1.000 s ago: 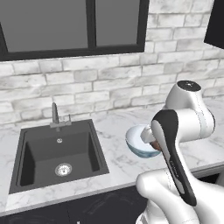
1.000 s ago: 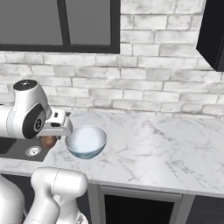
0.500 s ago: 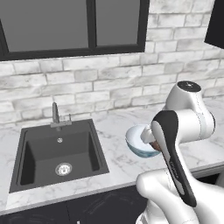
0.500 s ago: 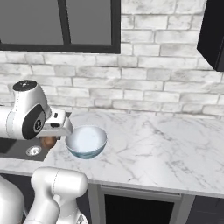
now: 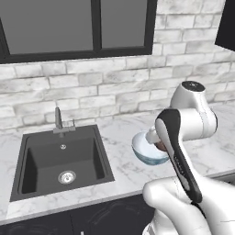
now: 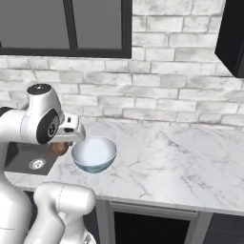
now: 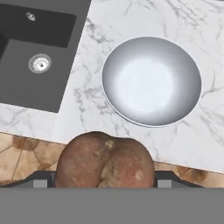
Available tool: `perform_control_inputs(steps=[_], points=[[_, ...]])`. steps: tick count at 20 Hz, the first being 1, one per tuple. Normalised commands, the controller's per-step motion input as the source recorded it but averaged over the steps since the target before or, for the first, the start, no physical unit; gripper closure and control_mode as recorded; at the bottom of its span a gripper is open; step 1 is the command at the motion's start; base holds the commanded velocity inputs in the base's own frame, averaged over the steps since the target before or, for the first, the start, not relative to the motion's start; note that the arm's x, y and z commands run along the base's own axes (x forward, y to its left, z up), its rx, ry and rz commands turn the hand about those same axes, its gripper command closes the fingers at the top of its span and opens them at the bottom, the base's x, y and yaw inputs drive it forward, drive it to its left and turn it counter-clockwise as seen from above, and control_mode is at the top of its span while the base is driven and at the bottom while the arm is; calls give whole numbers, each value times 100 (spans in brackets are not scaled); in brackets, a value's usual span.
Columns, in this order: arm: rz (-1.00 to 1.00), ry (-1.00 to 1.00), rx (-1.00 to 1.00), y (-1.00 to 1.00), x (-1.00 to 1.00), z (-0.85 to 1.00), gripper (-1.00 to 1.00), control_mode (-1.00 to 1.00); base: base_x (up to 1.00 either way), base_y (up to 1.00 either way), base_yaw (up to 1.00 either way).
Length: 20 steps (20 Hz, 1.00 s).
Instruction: Pick the cucumbers from the cabinet and place them in one bowl. Pick the potato from the sink and place it in the other bowl.
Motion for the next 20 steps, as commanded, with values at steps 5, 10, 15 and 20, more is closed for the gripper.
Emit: perform_control_inputs(steps=[5,10,15,20], points=[[0,8,0,-10,61,-1,100,-100,0,0,0],[-8,3,0,0,72,-6,100,-100,0,0,0],[-5,0,0,0,44,-43,100,-100,0,0,0],[-6,0,0,-5,54,-59,100,-100,0,0,0]])
